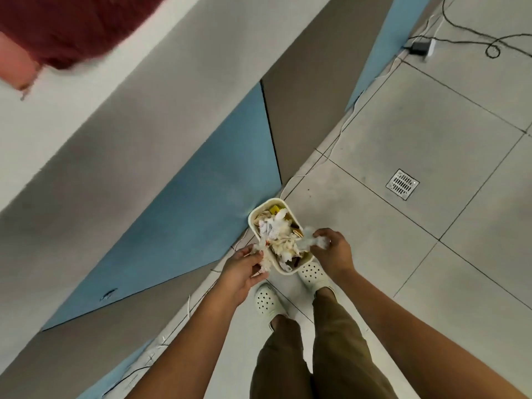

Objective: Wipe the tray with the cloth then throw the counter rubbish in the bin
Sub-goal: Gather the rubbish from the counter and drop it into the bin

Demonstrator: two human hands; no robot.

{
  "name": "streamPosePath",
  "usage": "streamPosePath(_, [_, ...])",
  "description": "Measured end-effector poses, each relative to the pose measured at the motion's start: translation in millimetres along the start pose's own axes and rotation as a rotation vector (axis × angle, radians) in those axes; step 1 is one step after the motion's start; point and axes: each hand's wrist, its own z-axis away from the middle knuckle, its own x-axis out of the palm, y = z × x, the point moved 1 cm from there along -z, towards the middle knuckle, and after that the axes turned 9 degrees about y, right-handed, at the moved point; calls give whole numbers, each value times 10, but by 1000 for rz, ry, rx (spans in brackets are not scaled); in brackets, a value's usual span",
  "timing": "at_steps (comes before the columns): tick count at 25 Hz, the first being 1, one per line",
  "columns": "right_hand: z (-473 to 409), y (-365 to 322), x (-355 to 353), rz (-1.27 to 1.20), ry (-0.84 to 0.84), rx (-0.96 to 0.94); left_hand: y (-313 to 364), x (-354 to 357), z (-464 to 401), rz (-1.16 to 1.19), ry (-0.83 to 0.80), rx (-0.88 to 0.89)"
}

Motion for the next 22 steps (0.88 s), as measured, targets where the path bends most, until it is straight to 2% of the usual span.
streamPosePath(3, [-198, 275, 109, 59, -18, 17, -151, 131, -324, -27, 16, -14])
streamPosePath(6, [-341, 489, 256, 17, -52, 60, -244, 275, -612, -43, 47, -5])
streamPosePath(14, [-594, 723, 757, 159, -191, 7, -308, 572, -1266, -185, 112, 73])
streamPosePath(17, [-709, 708, 911, 156, -133, -44, -255, 641, -1407, -210, 151, 85])
streamPosePath(19, [-768, 673, 982, 167, -122, -47, -242, 680, -1483, -207, 122, 73])
streamPosePath(22, [-829, 821, 1066, 396, -359, -102, -271, 706, -1505, -205, 14, -73])
